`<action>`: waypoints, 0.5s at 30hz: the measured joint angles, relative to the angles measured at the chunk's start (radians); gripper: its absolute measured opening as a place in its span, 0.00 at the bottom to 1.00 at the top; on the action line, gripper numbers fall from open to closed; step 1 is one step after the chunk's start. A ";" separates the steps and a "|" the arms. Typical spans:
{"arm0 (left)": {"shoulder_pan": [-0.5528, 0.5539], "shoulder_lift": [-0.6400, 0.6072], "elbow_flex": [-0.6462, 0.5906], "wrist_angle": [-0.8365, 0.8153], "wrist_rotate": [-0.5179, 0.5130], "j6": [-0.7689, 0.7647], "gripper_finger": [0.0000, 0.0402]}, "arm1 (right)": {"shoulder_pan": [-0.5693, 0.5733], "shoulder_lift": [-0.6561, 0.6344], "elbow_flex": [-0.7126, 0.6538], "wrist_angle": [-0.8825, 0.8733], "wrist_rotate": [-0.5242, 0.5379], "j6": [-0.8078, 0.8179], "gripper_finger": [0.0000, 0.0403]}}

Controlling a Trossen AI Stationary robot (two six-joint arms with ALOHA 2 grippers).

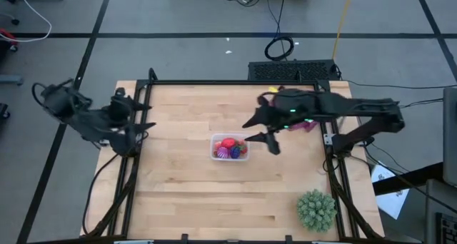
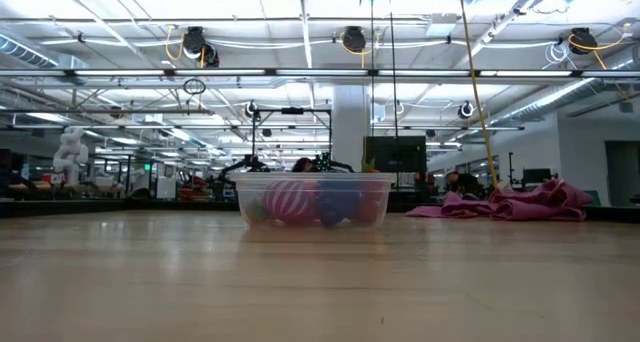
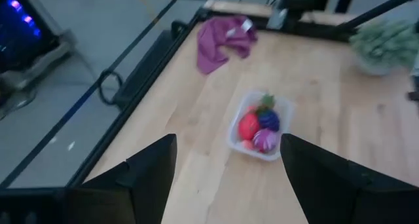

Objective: Pick and placing Produce into tupperware
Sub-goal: Return to Home Position

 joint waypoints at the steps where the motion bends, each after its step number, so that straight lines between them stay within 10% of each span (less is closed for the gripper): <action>1: -0.023 -0.014 0.000 0.000 -0.011 0.000 0.68 | 0.009 -0.022 0.000 -0.001 0.000 0.001 0.49; 15: -0.191 -0.136 -0.048 -0.071 -0.155 -0.135 0.68 | 0.093 -0.247 -0.074 -0.003 0.000 0.031 0.49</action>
